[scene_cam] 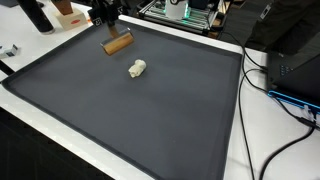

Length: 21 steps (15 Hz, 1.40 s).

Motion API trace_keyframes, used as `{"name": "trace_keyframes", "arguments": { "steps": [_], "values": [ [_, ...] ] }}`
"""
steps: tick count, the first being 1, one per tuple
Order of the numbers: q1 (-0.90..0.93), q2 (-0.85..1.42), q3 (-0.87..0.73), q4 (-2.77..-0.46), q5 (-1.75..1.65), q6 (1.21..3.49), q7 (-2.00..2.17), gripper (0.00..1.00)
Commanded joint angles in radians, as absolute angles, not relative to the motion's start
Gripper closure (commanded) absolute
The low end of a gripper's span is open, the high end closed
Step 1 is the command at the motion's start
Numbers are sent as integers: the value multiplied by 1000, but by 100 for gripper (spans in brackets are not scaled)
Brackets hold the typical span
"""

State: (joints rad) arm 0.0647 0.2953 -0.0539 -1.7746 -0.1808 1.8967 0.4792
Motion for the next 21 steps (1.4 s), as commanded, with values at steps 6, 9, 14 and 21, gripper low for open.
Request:
{"name": "trace_keyframes", "arguments": {
  "steps": [6, 9, 14, 21],
  "values": [
    [148, 372, -64, -1706, -305, 1733, 748, 77],
    [180, 414, -64, -1669, -361, 1664, 866, 77],
    [219, 494, -68, -1603, -442, 1574, 1056, 77],
    [243, 578, -68, -1537, -471, 1512, 1225, 77]
  ]
}}
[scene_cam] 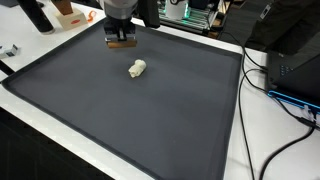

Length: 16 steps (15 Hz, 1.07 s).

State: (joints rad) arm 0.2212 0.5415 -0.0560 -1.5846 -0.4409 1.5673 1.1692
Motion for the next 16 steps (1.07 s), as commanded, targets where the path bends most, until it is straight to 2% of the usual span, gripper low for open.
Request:
{"name": "trace_keyframes", "arguments": {
  "steps": [1, 16],
  "values": [
    [246, 586, -68, -1528, -473, 1503, 1240, 77],
    [295, 673, -70, -1432, -558, 1423, 1316, 77]
  ]
}}
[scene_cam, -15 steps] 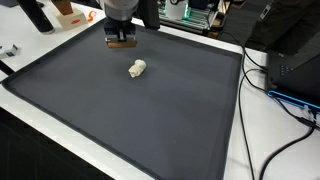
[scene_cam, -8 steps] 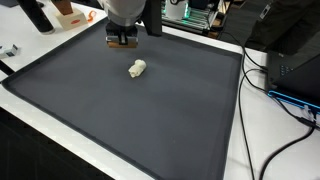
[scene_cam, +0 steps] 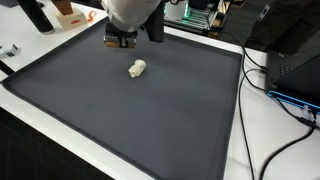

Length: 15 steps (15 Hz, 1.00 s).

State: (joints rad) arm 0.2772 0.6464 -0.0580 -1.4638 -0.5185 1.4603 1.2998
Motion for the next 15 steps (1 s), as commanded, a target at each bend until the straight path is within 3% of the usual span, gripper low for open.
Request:
{"name": "trace_keyframes", "arguments": {
  "steps": [1, 15],
  "values": [
    [296, 677, -70, -1432, -565, 1426, 1319, 77],
    [269, 639, -50, -1485, -582, 1498, 1212, 77]
  ]
}}
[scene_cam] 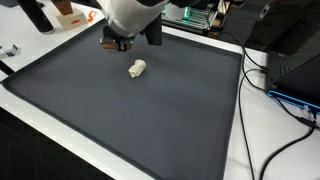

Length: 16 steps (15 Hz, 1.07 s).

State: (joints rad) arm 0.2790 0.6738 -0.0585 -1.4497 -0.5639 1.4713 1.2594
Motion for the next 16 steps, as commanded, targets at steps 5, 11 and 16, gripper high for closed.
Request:
{"name": "trace_keyframes", "arguments": {
  "steps": [5, 11, 16],
  "values": [
    [252, 599, -47, -1514, -572, 1555, 1125, 77],
    [224, 508, -36, -1598, -551, 1670, 992, 77],
    [181, 407, -25, -1690, -499, 1789, 832, 77]
  ]
}}
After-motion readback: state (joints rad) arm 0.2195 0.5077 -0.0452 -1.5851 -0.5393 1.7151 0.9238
